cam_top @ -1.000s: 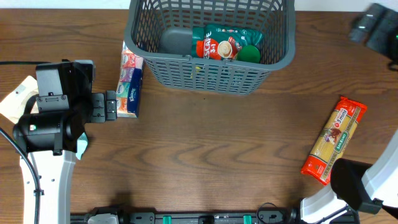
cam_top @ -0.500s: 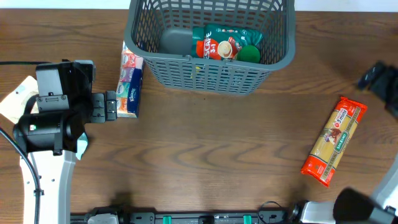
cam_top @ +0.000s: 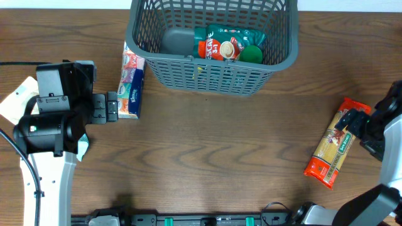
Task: Pack container
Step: 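Move the right gripper down to the spaghetti packet and grasp it, then lift the spaghetti packet into the basket and release it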
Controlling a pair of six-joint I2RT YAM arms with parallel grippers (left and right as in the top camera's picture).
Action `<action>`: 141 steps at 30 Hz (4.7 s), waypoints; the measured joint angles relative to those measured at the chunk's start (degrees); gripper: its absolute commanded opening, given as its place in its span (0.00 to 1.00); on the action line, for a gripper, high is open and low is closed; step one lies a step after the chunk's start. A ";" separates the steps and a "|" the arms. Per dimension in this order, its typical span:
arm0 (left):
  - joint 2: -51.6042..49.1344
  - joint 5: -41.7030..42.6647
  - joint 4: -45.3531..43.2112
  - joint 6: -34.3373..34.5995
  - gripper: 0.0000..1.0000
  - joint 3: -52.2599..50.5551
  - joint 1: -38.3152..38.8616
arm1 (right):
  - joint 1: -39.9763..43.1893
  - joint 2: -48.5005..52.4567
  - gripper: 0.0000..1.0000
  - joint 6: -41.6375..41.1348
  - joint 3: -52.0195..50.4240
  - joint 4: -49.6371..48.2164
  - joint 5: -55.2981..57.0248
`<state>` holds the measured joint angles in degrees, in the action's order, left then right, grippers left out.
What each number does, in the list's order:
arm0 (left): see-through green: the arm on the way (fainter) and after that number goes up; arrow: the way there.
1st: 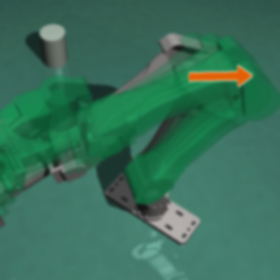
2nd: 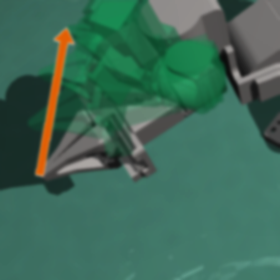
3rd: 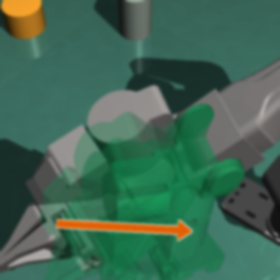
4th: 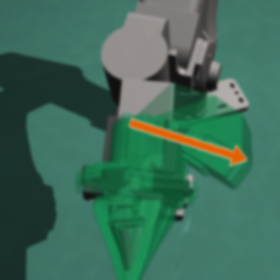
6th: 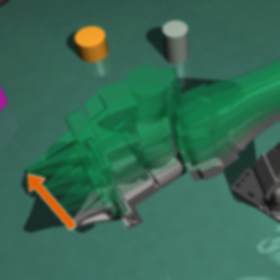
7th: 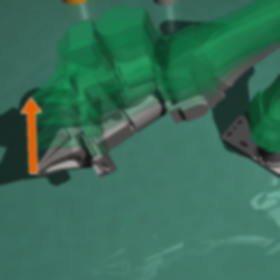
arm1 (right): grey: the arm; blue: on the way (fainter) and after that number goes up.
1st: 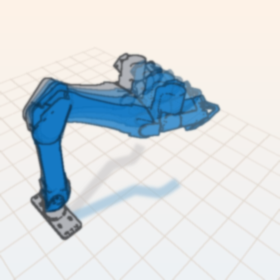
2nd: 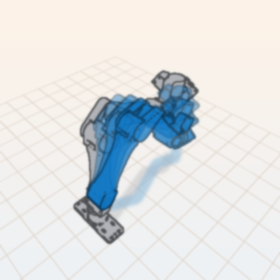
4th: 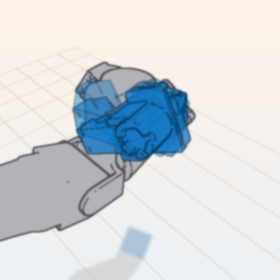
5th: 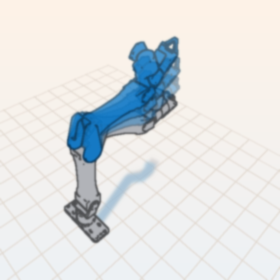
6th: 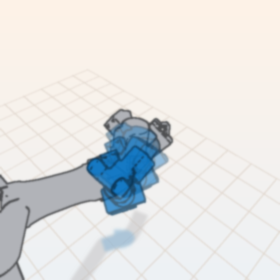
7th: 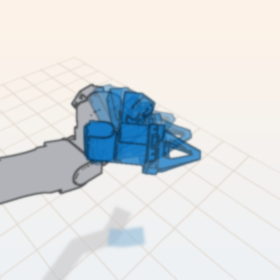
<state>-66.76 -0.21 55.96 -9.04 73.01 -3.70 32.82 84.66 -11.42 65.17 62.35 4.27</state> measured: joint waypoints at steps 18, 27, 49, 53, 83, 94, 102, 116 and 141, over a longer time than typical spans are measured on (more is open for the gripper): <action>0.00 0.02 0.00 -0.02 0.99 0.00 0.00 | 1.95 10.05 0.99 2.73 -15.21 -23.43 -4.48; 0.00 0.02 0.00 0.00 0.99 0.00 0.00 | 1.95 13.38 0.78 2.84 -13.97 -27.56 -3.91; 0.00 0.02 0.00 -0.02 0.99 0.00 0.00 | -0.52 14.75 0.01 2.45 -6.51 -19.80 -18.36; 0.00 0.02 0.00 0.00 0.99 0.00 0.00 | -4.61 14.71 0.01 3.30 2.97 -9.73 -19.76; 0.00 0.46 0.09 0.00 0.99 0.00 0.00 | -47.01 15.10 0.01 55.95 61.29 -4.59 -22.51; 0.00 1.07 0.22 0.00 0.99 0.00 0.00 | -51.56 30.99 0.01 59.39 61.42 -5.03 -21.55; 0.00 1.11 0.31 0.00 0.99 0.00 0.00 | -54.95 38.51 0.01 60.63 61.42 -1.09 -21.22; 0.00 1.11 0.46 0.00 0.98 0.00 0.00 | -55.41 39.80 0.05 64.02 61.64 10.58 -20.44; 0.00 1.14 0.83 0.00 0.99 0.00 0.00 | -55.45 40.37 0.92 60.24 62.38 3.10 -21.64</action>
<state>-66.76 0.93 56.80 -9.04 73.01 -3.70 -22.63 125.03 48.82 127.55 65.45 -17.37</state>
